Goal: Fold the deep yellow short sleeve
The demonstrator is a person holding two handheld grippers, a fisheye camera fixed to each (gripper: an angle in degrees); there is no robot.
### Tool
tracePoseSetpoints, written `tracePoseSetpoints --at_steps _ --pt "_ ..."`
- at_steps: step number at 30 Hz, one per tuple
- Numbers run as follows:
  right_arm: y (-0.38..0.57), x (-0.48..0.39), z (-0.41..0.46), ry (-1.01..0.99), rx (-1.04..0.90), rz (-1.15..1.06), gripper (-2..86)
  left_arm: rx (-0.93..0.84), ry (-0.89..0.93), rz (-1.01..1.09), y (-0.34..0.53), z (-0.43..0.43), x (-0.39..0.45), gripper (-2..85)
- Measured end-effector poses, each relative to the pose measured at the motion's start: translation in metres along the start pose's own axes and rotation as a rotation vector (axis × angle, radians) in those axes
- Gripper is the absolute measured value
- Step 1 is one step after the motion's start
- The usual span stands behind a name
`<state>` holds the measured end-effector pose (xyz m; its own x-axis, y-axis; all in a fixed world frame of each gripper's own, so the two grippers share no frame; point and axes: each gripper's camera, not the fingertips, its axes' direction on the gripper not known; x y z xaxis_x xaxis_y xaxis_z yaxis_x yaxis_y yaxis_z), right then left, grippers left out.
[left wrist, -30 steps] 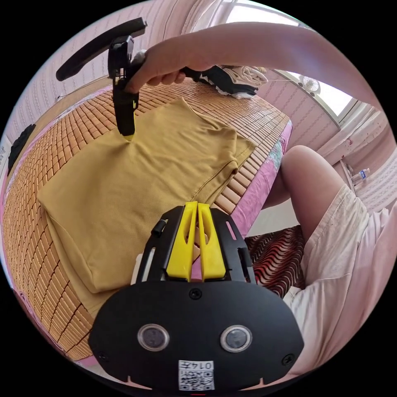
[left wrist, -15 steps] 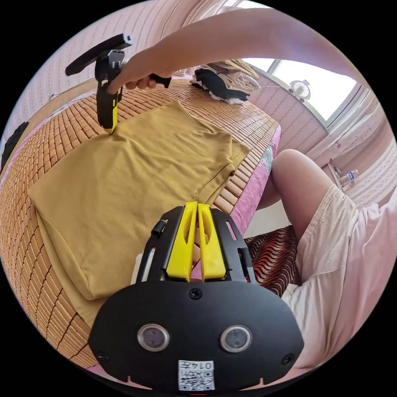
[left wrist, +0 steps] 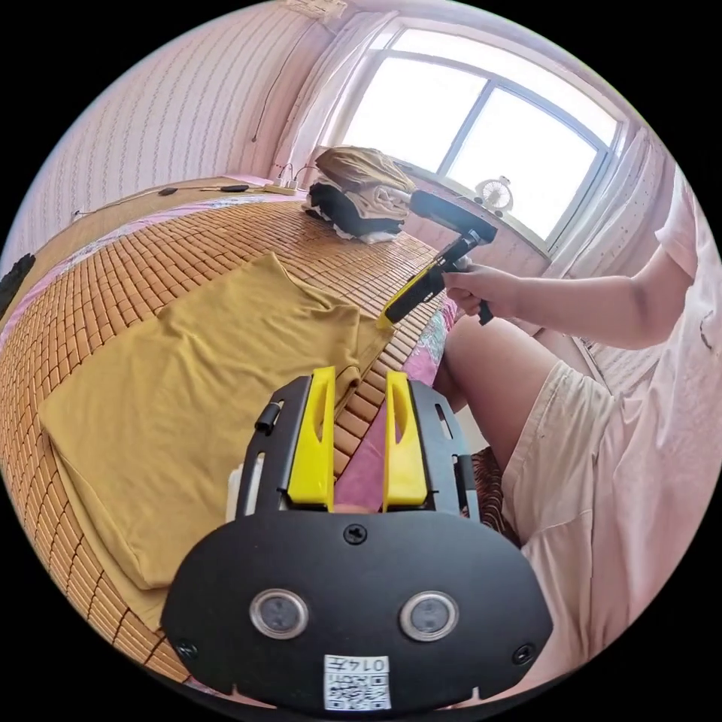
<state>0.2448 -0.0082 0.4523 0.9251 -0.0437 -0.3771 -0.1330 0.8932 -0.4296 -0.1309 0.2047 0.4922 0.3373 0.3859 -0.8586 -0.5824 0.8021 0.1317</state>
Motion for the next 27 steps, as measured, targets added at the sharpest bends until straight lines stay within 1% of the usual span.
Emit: tracePoseSetpoints --at_steps 1,4,9,11,14,16,17,19,20,22,24,27 --pt "0.006 0.009 0.004 -0.03 0.013 -0.004 4.3 -0.007 -0.021 0.021 -0.007 0.009 0.007 13.4" --pt "0.02 0.033 0.012 -0.13 0.028 0.001 1.8 -0.018 -0.066 0.073 -0.026 0.036 0.02 16.0" --pt "0.048 0.063 0.005 -0.297 0.099 -0.034 0.9 -0.108 -0.091 0.183 -0.053 0.082 0.04 17.2" --pt "0.059 0.071 0.008 -0.357 0.094 -0.053 0.9 -0.128 -0.108 0.186 -0.06 0.092 0.046 17.3" --pt "0.08 0.084 0.015 -0.441 0.102 -0.066 1.3 -0.149 -0.095 0.179 -0.063 0.095 0.054 12.6" --pt "0.102 0.104 0.017 -0.436 0.21 0.016 2.1 -0.148 -0.078 0.181 -0.058 0.087 0.06 3.2" --pt "0.107 0.112 0.019 -0.423 0.24 0.054 2.4 -0.14 -0.071 0.179 -0.056 0.084 0.062 0.8" --pt "0.126 0.142 0.038 -0.447 0.291 0.2 6.7 -0.113 -0.029 0.162 -0.048 0.072 0.067 -0.3" --pt "0.128 0.149 0.045 -0.478 0.288 0.228 8.7 -0.106 -0.026 0.156 -0.045 0.069 0.069 -0.4" --pt "0.135 0.171 0.071 -0.633 0.315 0.306 14.3 -0.078 -0.025 0.129 -0.039 0.056 0.072 -0.7" --pt "0.133 0.184 0.088 -0.716 0.354 0.342 16.5 -0.07 -0.016 0.108 -0.036 0.048 0.072 -0.8" --pt "0.118 0.195 0.111 -0.814 0.381 0.373 16.6 -0.065 0.0 0.084 -0.034 0.038 0.073 -0.8"
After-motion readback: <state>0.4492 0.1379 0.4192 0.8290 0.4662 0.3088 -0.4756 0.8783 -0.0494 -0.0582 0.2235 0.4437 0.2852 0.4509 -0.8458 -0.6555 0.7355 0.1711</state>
